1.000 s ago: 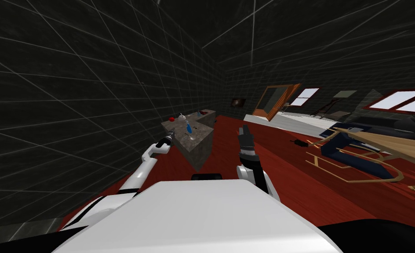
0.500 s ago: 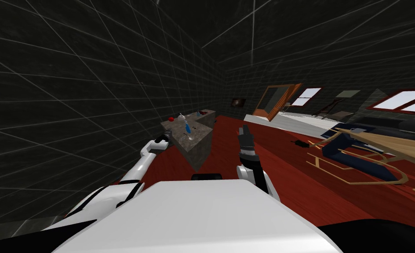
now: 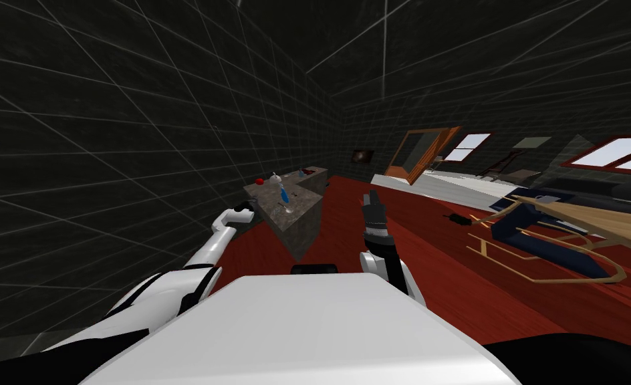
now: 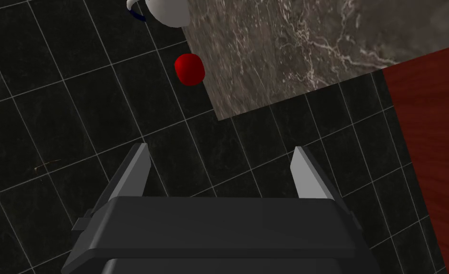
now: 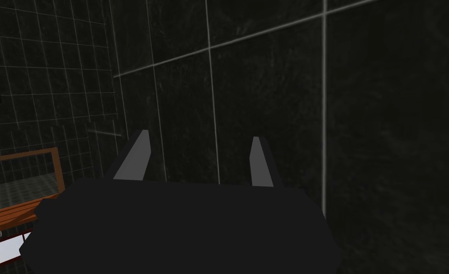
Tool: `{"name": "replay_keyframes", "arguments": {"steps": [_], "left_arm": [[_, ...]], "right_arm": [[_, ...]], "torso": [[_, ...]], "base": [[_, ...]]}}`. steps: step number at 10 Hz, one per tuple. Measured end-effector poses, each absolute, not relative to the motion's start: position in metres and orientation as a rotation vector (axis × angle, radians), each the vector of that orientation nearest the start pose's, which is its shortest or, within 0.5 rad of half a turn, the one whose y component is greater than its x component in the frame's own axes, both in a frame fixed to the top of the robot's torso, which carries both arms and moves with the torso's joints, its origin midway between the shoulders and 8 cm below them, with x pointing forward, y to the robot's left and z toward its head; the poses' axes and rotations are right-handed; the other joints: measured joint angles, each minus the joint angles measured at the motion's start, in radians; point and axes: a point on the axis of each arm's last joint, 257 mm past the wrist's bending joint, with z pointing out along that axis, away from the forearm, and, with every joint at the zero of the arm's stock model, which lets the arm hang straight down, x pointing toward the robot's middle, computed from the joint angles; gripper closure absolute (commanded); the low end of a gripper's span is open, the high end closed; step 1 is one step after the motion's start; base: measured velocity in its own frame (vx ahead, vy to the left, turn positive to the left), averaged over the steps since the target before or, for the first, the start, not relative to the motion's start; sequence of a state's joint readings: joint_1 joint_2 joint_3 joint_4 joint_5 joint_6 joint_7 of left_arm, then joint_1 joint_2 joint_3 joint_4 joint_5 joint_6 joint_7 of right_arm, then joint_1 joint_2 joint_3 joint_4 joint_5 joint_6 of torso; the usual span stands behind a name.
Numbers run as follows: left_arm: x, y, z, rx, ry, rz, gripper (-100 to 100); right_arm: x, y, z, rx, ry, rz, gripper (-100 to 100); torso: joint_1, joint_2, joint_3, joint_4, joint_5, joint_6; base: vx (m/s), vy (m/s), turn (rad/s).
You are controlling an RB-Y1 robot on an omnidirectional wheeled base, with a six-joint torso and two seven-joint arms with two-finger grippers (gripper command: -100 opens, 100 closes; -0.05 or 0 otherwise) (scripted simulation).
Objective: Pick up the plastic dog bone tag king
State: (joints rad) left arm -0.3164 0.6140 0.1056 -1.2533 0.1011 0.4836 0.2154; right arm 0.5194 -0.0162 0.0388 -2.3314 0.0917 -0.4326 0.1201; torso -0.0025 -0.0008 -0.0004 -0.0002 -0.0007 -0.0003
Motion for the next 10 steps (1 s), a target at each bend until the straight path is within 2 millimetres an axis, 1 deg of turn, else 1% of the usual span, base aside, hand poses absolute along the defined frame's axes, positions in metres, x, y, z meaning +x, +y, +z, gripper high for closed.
{"name": "replay_keyframes", "arguments": {"steps": [1,2,3,4,6,9,10], "left_arm": [[0.589,0.530,-0.215,-1.497,1.307,-0.588,-100],[0.589,0.539,-0.213,-1.533,1.290,-0.572,-100],[0.587,0.548,-0.217,-1.574,1.284,-0.547,-100],[0.585,0.552,-0.227,-1.604,1.286,-0.524,-100],[0.582,0.567,-0.229,-1.676,1.261,-0.490,-100],[0.574,0.584,-0.234,-1.773,1.235,-0.443,-100],[0.574,0.588,-0.232,-1.813,1.214,-0.434,-100]], "right_arm": [[0.347,-0.257,0.027,0.571,0.728,1.155,0],[0.347,-0.257,0.027,0.571,0.728,1.155,0],[0.347,-0.257,0.027,0.571,0.728,1.155,0],[0.347,-0.257,0.027,0.571,0.728,1.155,0],[0.347,-0.257,0.027,0.571,0.728,1.155,0],[0.347,-0.257,0.027,0.571,0.728,1.155,0],[0.347,-0.257,0.027,0.571,0.728,1.155,0]], "torso": [[0.000,0.000,0.000,0.000,0.000,0.000],[-0.001,0.000,0.000,0.000,0.000,0.000],[0.000,0.000,0.000,0.000,0.000,0.000],[0.001,0.000,0.000,0.000,0.000,0.000],[0.001,0.000,0.000,0.000,0.000,0.000],[0.001,0.000,0.000,0.000,0.000,0.000],[0.000,-0.001,0.000,0.000,0.000,0.000]], "base": [[0.010,-0.053,0.016],[0.010,-0.043,0.010],[0.008,-0.019,-0.001],[0.014,-0.033,0.009],[0.011,-0.027,0.006],[0.016,-0.036,0.008],[0.020,-0.038,0.002]]}}
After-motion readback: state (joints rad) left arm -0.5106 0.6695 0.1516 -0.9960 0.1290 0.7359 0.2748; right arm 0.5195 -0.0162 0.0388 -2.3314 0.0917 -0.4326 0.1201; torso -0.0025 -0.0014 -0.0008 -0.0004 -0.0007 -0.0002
